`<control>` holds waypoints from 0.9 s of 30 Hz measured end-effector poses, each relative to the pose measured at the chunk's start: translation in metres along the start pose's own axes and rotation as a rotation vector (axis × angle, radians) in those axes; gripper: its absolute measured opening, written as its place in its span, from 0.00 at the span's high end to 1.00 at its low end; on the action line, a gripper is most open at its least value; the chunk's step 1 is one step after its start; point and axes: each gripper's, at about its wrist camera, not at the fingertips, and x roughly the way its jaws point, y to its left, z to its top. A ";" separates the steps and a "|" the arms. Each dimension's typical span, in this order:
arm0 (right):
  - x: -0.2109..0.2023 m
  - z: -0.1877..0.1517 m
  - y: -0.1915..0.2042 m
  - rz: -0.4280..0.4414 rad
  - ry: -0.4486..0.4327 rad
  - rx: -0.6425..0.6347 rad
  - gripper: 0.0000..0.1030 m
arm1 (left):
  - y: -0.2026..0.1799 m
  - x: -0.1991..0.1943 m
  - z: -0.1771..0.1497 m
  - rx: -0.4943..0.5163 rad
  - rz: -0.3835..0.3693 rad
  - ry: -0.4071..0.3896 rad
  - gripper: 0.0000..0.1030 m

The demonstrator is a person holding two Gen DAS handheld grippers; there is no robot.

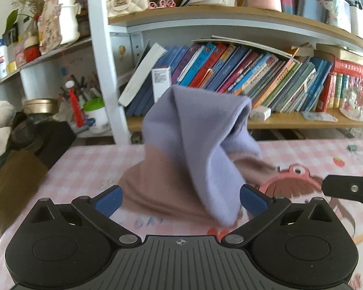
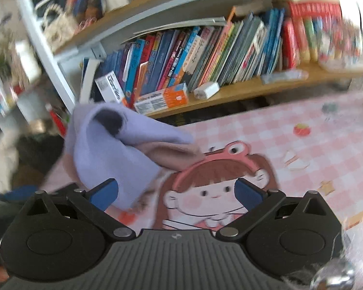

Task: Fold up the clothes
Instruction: 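Reach both grippers to the folded sweater and grasp its lavender edge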

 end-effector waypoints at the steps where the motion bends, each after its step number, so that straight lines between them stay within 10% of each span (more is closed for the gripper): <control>1: 0.001 0.003 -0.003 0.014 0.009 0.030 0.00 | -0.003 0.005 0.004 0.003 -0.002 -0.006 0.00; 14: 0.003 -0.012 -0.045 0.125 0.111 0.336 0.00 | -0.035 0.051 0.016 0.067 0.130 -0.021 0.12; 17: 0.003 -0.010 -0.054 0.193 0.147 0.408 0.00 | -0.032 0.068 0.023 0.057 0.213 0.011 0.42; 19: 0.002 -0.008 -0.059 0.241 0.171 0.457 0.00 | -0.027 0.072 0.027 0.049 0.231 0.036 0.91; 27: 0.016 -0.007 -0.070 0.442 0.243 0.641 0.14 | -0.027 -0.006 0.022 0.073 0.084 -0.036 0.96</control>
